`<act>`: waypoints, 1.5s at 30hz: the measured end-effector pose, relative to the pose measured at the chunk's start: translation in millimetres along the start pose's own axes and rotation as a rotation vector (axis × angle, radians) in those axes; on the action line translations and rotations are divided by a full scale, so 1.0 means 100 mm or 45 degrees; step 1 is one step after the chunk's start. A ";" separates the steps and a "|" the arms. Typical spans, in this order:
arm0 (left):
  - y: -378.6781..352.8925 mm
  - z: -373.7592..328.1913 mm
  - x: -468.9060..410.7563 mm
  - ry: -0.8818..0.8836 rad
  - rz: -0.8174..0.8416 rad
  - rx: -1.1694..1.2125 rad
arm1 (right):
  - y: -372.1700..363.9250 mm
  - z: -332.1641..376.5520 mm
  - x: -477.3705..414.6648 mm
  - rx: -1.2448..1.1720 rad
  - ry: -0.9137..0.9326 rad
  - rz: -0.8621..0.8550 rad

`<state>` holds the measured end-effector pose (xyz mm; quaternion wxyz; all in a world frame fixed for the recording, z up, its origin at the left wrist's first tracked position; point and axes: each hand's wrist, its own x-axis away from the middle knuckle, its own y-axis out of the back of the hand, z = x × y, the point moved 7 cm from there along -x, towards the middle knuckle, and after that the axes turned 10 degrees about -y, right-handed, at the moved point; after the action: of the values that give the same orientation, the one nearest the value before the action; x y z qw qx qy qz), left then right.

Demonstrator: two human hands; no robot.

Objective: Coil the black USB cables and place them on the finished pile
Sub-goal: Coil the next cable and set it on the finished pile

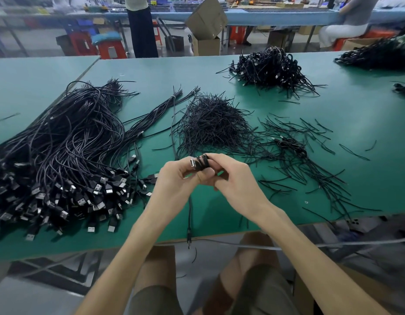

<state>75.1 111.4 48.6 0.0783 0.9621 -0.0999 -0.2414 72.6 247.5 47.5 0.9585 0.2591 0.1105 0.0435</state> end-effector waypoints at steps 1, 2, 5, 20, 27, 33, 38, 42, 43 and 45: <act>0.01 -0.01 0.00 -0.012 -0.007 -0.081 | 0.00 0.03 0.02 0.046 0.030 0.013; 0.01 -0.01 0.00 -0.026 -0.013 -0.187 | 0.00 0.05 0.04 0.098 0.064 0.019; 0.08 0.05 -0.01 0.053 0.012 -0.360 | 0.03 0.07 0.11 0.212 0.112 0.017; -0.17 0.32 0.16 0.188 0.679 -1.034 | -0.26 -0.19 0.33 0.886 0.106 0.215; -0.25 0.41 0.23 0.167 0.799 -1.024 | -0.31 -0.30 0.36 0.922 0.059 0.152; -0.19 0.43 0.22 0.152 0.677 -0.958 | -0.35 -0.35 0.38 1.113 0.023 0.166; -0.21 0.40 0.22 0.261 0.645 -0.749 | -0.30 -0.23 0.34 1.086 0.148 0.118; -0.27 0.44 0.24 0.469 0.793 -0.461 | -0.28 -0.18 0.35 1.090 0.279 0.068; -0.29 0.45 0.26 0.509 0.808 -0.416 | -0.29 -0.17 0.34 1.089 0.300 0.054; -0.29 0.48 0.26 0.464 0.778 -0.516 | -0.28 -0.15 0.31 1.102 0.361 -0.023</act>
<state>78.6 128.8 -11.0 0.3506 0.8803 -0.3160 -0.0476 100.1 234.7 14.7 0.7377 0.6265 0.2508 0.0200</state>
